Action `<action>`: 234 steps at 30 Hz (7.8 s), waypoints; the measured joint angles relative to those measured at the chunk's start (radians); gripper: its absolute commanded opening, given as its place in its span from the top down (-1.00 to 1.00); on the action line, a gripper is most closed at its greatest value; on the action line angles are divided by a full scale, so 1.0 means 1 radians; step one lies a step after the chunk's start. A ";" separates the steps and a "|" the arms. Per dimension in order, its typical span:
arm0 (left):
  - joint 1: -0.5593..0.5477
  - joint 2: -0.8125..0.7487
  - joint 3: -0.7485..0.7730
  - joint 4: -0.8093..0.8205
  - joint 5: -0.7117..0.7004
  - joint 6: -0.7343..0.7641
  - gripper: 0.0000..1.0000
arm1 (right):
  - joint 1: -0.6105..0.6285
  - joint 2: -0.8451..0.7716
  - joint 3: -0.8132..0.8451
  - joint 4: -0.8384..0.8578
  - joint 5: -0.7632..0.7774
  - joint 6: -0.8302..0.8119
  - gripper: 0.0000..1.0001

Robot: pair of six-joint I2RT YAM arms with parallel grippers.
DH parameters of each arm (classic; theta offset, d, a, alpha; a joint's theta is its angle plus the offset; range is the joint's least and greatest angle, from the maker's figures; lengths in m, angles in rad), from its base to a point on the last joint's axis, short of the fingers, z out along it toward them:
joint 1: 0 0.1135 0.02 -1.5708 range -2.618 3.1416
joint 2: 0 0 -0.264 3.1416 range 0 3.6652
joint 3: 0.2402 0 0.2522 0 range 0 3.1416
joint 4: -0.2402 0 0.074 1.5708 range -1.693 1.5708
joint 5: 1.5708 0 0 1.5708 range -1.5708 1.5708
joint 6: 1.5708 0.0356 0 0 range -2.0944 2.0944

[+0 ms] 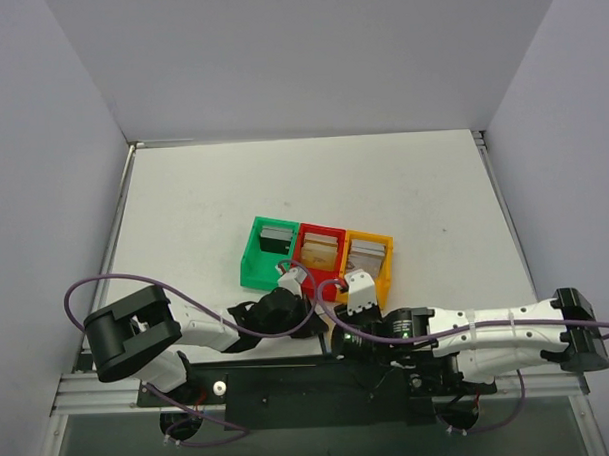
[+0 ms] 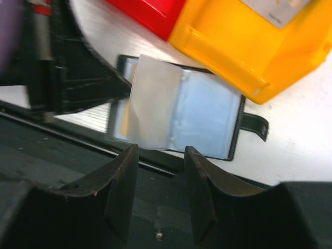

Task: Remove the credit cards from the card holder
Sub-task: Remove the credit card from the card holder.

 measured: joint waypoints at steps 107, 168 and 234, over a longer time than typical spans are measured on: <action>-0.006 -0.202 -0.052 -0.097 -0.049 0.029 1.00 | -0.334 -0.137 -0.421 0.607 -0.438 -0.116 0.26; -0.006 0.076 0.064 -0.009 -0.016 0.041 1.00 | -0.477 -0.360 -0.632 0.752 -0.587 -0.065 0.56; 0.000 0.078 0.048 0.017 -0.021 0.015 1.00 | -0.549 -0.578 -0.680 0.615 -0.600 -0.034 1.00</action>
